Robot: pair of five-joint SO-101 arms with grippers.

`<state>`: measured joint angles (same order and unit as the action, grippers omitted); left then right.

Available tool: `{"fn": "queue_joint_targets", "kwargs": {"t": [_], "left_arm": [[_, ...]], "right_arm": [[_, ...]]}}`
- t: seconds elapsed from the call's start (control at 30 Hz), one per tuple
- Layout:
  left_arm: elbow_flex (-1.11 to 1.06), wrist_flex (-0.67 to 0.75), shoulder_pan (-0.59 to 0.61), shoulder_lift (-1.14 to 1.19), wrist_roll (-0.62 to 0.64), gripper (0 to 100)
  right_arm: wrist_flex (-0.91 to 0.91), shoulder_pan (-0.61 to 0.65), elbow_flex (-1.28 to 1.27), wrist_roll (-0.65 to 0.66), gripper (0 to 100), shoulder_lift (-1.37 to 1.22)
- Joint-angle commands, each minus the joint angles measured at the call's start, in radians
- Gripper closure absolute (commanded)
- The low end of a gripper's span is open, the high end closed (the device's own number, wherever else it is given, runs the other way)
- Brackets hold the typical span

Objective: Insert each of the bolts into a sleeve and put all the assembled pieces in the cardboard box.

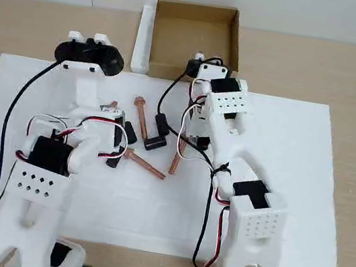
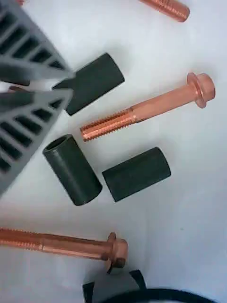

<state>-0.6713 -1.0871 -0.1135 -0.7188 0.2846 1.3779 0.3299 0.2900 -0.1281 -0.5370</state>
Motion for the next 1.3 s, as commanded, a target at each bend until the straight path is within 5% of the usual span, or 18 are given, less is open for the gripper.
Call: {"fn": "queue_joint_targets", "kwargs": {"t": [0.0,0.43,0.67,0.97,1.13,1.27], "left_arm": [[0.01,0.02,-0.008,-0.009,-0.005,99],[0.124,-0.028,-0.008,-0.008,-0.006,99],[0.119,-0.028,-0.009,-0.003,-0.006,99],[0.197,-0.176,-0.06,0.092,-0.003,99],[0.503,-0.405,-0.06,0.318,-0.005,99],[0.769,-0.528,-0.06,0.519,0.011,99]], "right_arm": [[-0.004,-0.004,0.038,-0.008,99.4,0.013],[0.312,-0.064,0.115,-0.002,99.1,0.41],[0.308,-0.05,-0.071,-0.002,99.0,0.792],[-0.232,-0.088,-0.825,-0.002,99.0,1.383],[-0.634,-0.111,-1.243,0.044,99.1,1.609],[-0.733,-0.111,-1.373,0.178,99.1,1.638]]}}
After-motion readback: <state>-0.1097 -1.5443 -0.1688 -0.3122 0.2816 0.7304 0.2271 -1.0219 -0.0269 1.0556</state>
